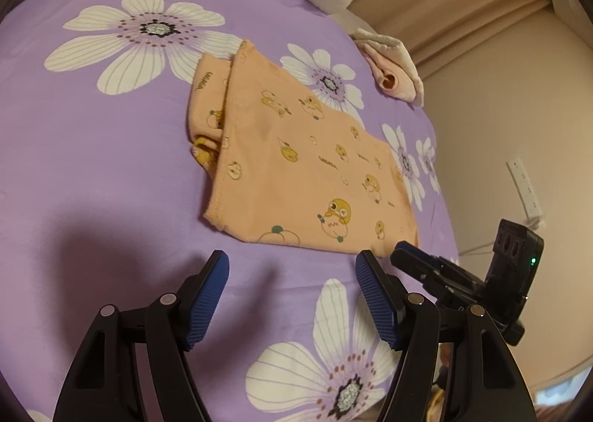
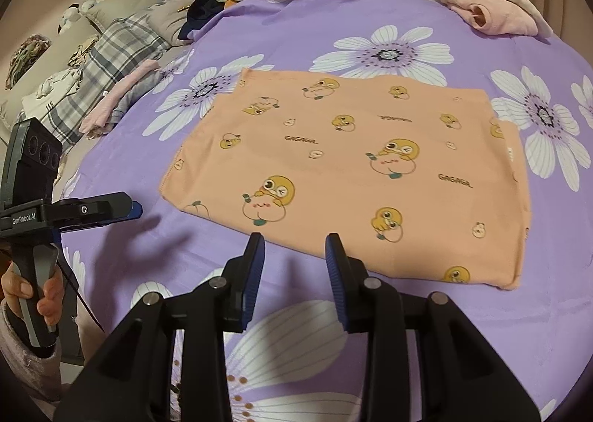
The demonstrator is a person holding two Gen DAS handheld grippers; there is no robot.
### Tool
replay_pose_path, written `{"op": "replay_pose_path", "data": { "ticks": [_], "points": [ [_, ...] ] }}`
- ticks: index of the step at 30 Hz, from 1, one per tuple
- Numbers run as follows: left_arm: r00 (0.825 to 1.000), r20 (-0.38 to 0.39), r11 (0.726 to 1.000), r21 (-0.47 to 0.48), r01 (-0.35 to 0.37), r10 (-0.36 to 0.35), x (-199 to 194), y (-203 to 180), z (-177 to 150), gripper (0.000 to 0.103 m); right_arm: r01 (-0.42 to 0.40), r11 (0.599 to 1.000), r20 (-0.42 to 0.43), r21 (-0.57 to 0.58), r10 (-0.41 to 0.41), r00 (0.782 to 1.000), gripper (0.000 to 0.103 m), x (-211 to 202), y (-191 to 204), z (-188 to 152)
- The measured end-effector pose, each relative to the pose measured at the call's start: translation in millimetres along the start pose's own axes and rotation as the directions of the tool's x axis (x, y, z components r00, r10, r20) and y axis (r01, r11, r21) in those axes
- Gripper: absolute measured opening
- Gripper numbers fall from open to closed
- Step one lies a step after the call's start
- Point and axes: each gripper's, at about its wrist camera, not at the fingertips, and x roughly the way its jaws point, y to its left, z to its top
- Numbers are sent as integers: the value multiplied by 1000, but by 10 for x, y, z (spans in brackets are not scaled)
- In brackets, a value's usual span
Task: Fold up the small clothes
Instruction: 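Move the left tool to the side edge of the folded shirt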
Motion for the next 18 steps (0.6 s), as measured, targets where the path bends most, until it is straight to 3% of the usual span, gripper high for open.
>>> {"op": "replay_pose_path", "data": {
  "ticks": [11,18],
  "points": [
    [1000,19,995,-100,6,-4,-51,258,36,69,1,1000,-11,-12,-1,1000,35,38,52,41],
    [1000,22,987,-159,0,4,-53,406,62,70,-6,1000,-9,2,6,1000,42,75,41,115]
  ]
}}
